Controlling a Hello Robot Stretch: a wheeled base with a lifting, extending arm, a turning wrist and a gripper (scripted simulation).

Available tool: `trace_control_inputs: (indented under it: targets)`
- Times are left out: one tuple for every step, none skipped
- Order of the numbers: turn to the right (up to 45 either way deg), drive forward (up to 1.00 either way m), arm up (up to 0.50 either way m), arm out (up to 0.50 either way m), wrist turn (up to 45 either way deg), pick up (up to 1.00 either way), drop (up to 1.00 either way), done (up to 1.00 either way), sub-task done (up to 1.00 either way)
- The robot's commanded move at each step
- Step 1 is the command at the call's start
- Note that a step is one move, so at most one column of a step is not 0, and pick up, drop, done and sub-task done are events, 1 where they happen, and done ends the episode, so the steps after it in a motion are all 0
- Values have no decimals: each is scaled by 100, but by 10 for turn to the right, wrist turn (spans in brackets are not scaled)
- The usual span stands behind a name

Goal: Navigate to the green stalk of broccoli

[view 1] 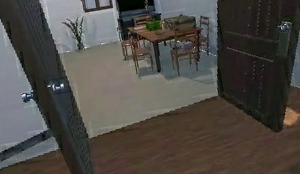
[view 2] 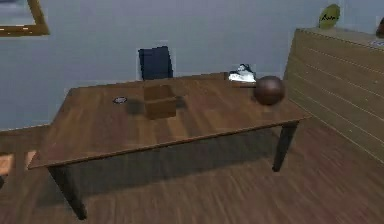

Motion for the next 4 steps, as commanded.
trace_control_inputs:
  targets:
    - [0,100,0,0,0,0,0,0,0]
    - [-120,0,0,0,0,0,0,0,0]
    - [0,15,0,0,0,0,0,0,0]
    - [0,100,0,0,0,0,0,0,0]
